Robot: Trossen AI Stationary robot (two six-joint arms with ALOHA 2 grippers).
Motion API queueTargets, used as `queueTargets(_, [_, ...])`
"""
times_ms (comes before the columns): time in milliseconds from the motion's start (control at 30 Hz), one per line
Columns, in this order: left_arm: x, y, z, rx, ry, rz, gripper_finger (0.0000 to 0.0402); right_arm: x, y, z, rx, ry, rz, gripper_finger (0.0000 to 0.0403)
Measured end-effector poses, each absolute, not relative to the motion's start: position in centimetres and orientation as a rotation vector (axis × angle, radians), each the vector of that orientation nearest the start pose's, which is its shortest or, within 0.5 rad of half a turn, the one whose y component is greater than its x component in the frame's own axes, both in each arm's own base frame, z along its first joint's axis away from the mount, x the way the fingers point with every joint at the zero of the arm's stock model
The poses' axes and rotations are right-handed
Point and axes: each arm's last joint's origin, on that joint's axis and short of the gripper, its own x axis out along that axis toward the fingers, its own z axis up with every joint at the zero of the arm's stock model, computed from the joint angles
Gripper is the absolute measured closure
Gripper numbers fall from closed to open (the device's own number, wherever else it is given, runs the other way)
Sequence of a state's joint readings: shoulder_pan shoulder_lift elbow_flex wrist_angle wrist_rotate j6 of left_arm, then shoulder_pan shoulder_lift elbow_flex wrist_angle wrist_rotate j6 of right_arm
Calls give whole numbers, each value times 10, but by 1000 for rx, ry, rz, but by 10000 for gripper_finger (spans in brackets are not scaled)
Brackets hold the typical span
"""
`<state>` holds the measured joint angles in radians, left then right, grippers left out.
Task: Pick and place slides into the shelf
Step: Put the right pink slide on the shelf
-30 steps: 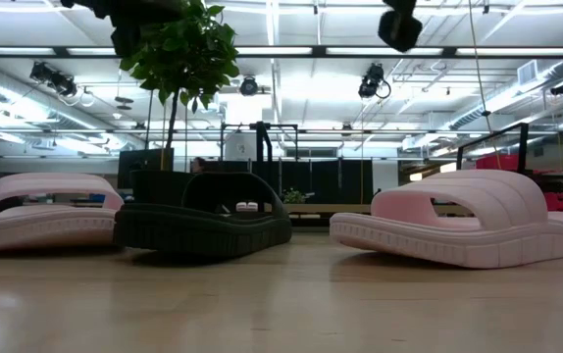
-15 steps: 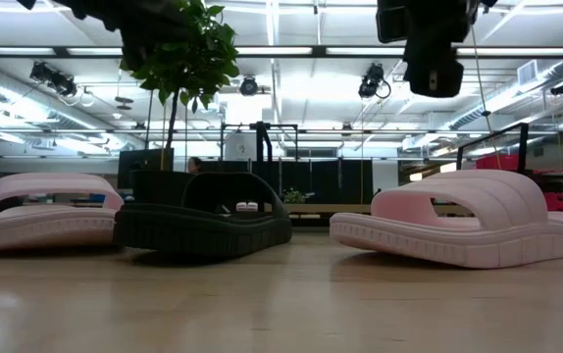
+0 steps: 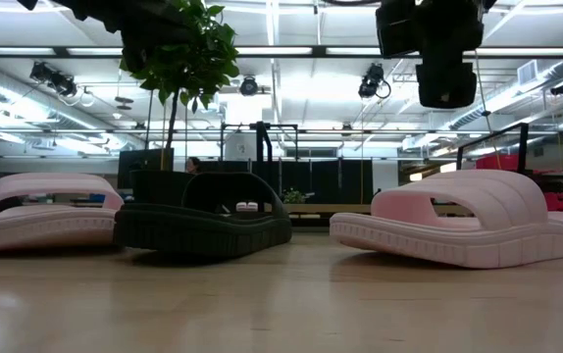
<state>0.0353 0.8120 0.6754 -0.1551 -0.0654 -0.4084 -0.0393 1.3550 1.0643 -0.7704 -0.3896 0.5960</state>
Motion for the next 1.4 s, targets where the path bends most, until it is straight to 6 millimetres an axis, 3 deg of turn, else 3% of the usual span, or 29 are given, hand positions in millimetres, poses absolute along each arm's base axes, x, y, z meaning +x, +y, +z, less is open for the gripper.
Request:
queueTargets(233, [182,8,293,-407,268,159,301,257,4,253,813,1159,-78,263])
queueTargets(733, [180,8,289,-420,306,170,303,232,21,201,954,1353,-275,255])
queueTargets(1033, [180,8,289,-420,307,170,314,224,20,194,967,1383,-422,253])
queueTargets(1400, [180,8,289,-424,310,171,312,235,27,198,990,1292,-321,247])
